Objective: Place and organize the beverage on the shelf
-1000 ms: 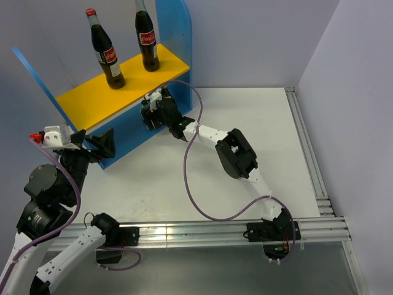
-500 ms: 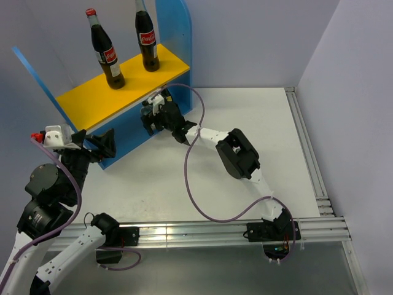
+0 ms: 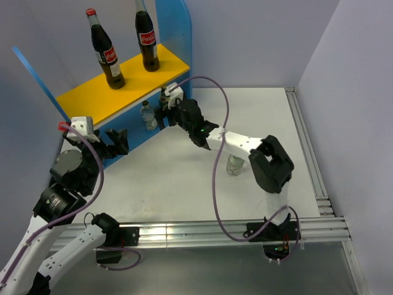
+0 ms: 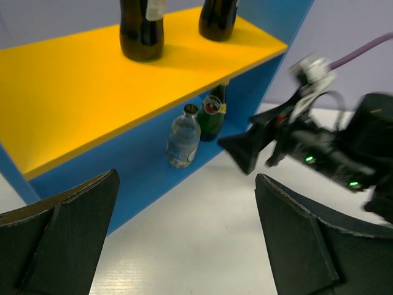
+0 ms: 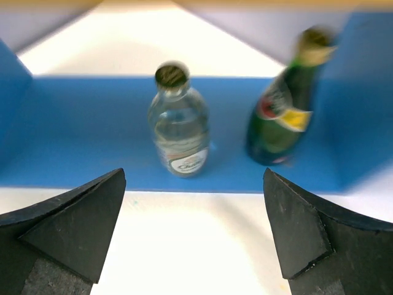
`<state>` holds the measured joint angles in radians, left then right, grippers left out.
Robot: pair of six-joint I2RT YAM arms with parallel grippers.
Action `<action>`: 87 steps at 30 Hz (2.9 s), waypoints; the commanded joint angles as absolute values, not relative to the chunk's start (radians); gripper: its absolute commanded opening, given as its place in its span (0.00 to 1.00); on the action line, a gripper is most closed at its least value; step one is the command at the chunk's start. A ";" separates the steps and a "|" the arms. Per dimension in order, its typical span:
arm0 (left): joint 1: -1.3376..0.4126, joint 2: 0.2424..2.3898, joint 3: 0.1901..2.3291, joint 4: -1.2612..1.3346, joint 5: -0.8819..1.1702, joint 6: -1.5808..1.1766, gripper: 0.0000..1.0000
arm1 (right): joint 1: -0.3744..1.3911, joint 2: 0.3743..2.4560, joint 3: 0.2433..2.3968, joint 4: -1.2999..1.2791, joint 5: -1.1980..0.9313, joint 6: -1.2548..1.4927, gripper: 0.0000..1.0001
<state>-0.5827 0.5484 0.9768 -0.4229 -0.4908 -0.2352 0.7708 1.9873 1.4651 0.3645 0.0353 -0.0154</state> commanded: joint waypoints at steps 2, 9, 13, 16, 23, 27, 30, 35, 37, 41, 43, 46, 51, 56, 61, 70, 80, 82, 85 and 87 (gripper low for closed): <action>-0.577 0.618 0.988 -0.396 -0.440 -0.278 1.00 | 0.776 1.783 1.384 0.324 0.199 0.047 1.00; -0.577 0.693 1.042 -0.411 -0.262 -0.334 0.99 | 0.776 1.537 1.353 -0.079 0.521 0.181 1.00; -0.578 0.724 1.048 -0.379 -0.123 -0.393 1.00 | 0.770 1.318 1.226 -0.231 0.615 0.236 1.00; -0.578 0.768 1.043 -0.341 -0.060 -0.434 0.99 | 0.762 1.165 1.155 -0.312 0.635 0.259 1.00; -0.643 0.876 1.055 -0.235 -0.038 -0.480 0.98 | 0.756 0.936 1.100 -0.506 0.707 0.284 1.00; -0.768 0.919 1.106 -0.293 -0.213 -0.456 0.98 | 0.747 0.830 1.037 -0.508 0.635 0.304 1.00; -0.799 0.930 1.124 -0.327 -0.245 -0.442 0.99 | 0.741 0.825 1.043 -0.546 0.614 0.319 1.00; -0.804 0.965 1.131 -0.327 -0.224 -0.443 1.00 | 0.741 0.793 1.046 -0.609 0.672 0.350 1.00; -0.821 0.980 1.132 -0.311 -0.218 -0.449 1.00 | 0.741 0.772 1.031 -0.620 0.670 0.345 1.00; -0.868 1.022 1.135 -0.259 -0.210 -0.462 1.00 | 0.741 0.741 0.999 -0.638 0.638 0.347 1.00; -0.879 1.029 1.137 -0.249 -0.215 -0.463 1.00 | 0.741 0.716 0.968 -0.635 0.602 0.350 1.00; -0.891 1.038 1.141 -0.252 -0.255 -0.469 1.00 | 0.741 0.704 0.933 -0.635 0.546 0.374 1.00; -0.890 1.055 1.138 -0.246 -0.249 -0.451 0.99 | 0.739 0.719 0.893 -0.653 0.546 0.410 0.99; -0.894 1.083 1.129 -0.204 -0.218 -0.457 1.00 | 0.739 0.675 0.859 -0.621 0.540 0.399 0.98; -0.903 1.124 1.092 -0.080 -0.151 -0.449 0.99 | 0.739 0.629 0.897 -0.672 0.597 0.425 0.99; -1.034 1.419 1.129 0.175 -0.130 -0.330 1.00 | 0.739 0.563 1.022 -0.808 0.684 0.396 1.00; -1.108 1.675 1.293 0.219 -0.207 -0.236 0.99 | 0.739 0.479 1.046 -0.857 0.660 0.371 1.00; -1.111 1.689 1.286 0.239 -0.196 -0.242 1.00 | 0.739 0.468 1.046 -0.857 0.655 0.364 1.00; -1.118 1.693 1.246 0.322 -0.173 -0.245 0.99 | 0.739 0.465 1.042 -0.853 0.649 0.351 1.00; -1.126 1.719 1.232 0.360 -0.175 -0.227 1.00 | 0.739 0.468 1.039 -0.848 0.638 0.347 1.00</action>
<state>-1.1084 1.6981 1.2423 0.2329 -0.1802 -0.2558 0.7452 0.4725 1.0096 -0.8536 0.6434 0.3676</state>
